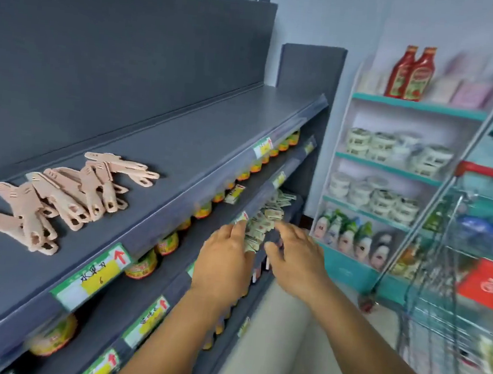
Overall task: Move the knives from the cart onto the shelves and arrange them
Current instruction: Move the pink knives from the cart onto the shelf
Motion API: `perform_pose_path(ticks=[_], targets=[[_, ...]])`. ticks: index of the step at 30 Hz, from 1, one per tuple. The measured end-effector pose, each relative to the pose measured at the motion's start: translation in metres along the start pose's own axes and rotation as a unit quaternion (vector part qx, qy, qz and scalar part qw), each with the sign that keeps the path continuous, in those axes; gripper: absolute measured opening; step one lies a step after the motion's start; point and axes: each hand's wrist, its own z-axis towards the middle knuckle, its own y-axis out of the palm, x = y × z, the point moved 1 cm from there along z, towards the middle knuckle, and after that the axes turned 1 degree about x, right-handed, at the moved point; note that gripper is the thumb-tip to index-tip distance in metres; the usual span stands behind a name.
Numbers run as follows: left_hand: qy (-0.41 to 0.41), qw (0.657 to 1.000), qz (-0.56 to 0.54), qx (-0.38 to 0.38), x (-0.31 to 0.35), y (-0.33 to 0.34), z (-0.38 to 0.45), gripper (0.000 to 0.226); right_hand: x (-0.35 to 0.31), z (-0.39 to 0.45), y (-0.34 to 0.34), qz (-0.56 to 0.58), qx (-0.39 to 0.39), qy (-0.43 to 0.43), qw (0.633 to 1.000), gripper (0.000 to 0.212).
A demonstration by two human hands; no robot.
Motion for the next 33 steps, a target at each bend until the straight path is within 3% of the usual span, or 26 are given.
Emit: perform_pose_path(ticks=[12,23,27,33], targets=[[0.146,0.966,-0.049,-0.208,0.136,0.147,-0.031,0.058,0.185,-0.110,-0.001,0.023,0.026,0.276,0.960,0.054],[0.233,0.925,-0.034,-0.300,0.293,0.265,-0.028,0.048,0.347,-0.155,-0.027,0.058,0.057,0.414,0.907,0.052],[0.271,0.904,-0.024,-0.330,0.332,0.306,-0.026,0.052,0.394,-0.161,-0.023,0.092,0.069,0.461,0.880,0.054],[0.257,0.871,0.008,-0.419,0.367,0.380,-0.024,0.064,0.448,-0.168,-0.001,0.165,0.094,0.546,0.816,0.060]])
